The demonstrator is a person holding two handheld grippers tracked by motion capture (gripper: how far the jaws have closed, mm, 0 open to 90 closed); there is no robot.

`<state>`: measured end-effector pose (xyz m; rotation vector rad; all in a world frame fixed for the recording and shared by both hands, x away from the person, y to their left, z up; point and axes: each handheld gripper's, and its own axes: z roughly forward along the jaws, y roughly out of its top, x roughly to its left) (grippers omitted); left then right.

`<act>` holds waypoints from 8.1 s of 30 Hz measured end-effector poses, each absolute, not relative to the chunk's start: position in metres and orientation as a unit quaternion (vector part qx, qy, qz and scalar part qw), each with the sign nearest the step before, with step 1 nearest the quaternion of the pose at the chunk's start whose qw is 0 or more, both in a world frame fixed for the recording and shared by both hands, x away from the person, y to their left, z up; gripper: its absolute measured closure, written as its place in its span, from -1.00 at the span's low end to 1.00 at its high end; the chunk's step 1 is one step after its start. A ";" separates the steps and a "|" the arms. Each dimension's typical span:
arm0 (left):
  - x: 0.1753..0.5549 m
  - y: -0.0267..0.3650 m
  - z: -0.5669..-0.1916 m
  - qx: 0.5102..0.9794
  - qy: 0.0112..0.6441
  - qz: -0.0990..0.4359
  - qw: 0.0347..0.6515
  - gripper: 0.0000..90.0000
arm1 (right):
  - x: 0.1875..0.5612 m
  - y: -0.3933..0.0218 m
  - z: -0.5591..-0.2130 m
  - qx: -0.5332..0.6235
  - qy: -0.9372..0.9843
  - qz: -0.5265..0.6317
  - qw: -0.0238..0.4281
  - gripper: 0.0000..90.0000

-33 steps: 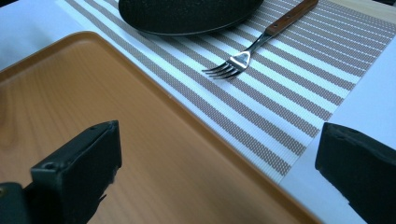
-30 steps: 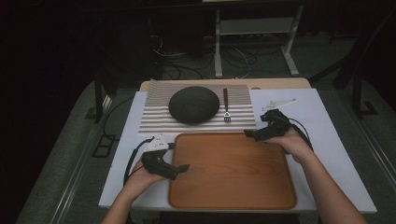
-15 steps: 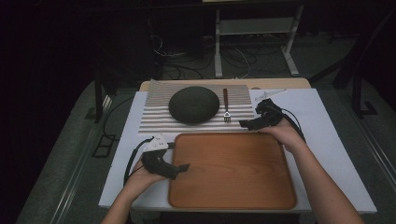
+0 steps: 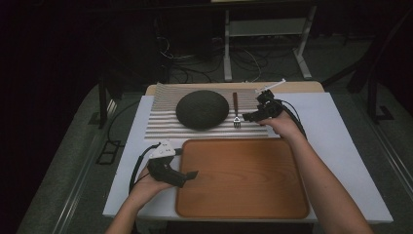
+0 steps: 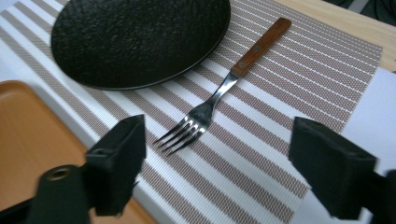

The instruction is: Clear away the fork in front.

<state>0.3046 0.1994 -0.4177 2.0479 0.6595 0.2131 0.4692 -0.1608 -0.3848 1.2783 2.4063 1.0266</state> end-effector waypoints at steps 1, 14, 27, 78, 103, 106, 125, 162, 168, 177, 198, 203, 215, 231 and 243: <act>0.305 0.199 -0.418 0.836 0.269 0.087 0.471 -1.00 | 0.472 -0.159 -0.385 0.440 0.821 0.345 0.114 -0.53; 0.305 0.199 -0.417 0.836 0.265 0.087 0.472 -1.00 | 0.517 -0.132 -0.394 0.468 0.829 0.290 0.098 -0.18; 0.305 0.198 -0.418 0.838 0.261 0.084 0.471 -1.00 | 0.555 -0.113 -0.407 0.498 0.827 0.248 0.080 0.10; 0.305 0.201 -0.417 0.836 0.262 0.083 0.474 -1.00 | 0.574 -0.100 -0.420 0.507 0.841 0.175 0.071 0.71; 0.306 0.202 -0.417 0.831 0.266 0.077 0.482 -1.00 | 0.507 -0.156 -0.369 0.472 0.825 0.307 0.055 0.71; 0.306 0.202 -0.417 0.830 0.266 0.079 0.483 -1.00 | 0.490 -0.162 -0.366 0.458 0.825 0.327 0.053 0.71; 0.307 0.198 -0.420 0.838 0.268 0.090 0.467 -1.00 | 0.402 -0.196 -0.370 0.389 0.822 0.412 0.048 0.71; 0.349 0.137 -0.384 0.840 0.224 0.085 0.486 -1.00 | 0.336 -0.205 -0.383 0.344 0.819 0.457 0.037 0.71; 0.353 0.109 -0.371 0.835 0.210 0.078 0.503 -1.00 | 0.334 -0.201 -0.382 0.334 0.820 0.464 0.036 0.71; 0.344 0.087 -0.370 0.820 0.217 0.067 0.526 -0.82 | 0.324 -0.181 -0.381 0.300 0.827 0.475 0.032 0.71; 0.339 0.086 -0.371 0.792 0.262 0.028 0.550 0.22 | 0.313 -0.152 -0.381 0.277 0.826 0.488 0.044 0.71; 0.339 0.087 -0.371 0.789 0.261 0.017 0.556 0.38 | 0.314 -0.148 -0.380 0.279 0.824 0.490 0.051 0.71; 0.338 0.086 -0.371 0.786 0.249 -0.008 0.566 0.67 | 0.312 -0.142 -0.379 0.274 0.826 0.489 0.060 0.70; 0.344 0.117 -0.362 0.784 0.246 0.024 0.569 0.75 | 0.319 -0.166 -0.392 0.310 0.816 0.485 0.052 -0.54; 0.345 0.150 -0.350 0.790 0.240 0.028 0.563 0.79 | 0.306 -0.217 -0.410 0.342 0.804 0.471 0.124 -0.81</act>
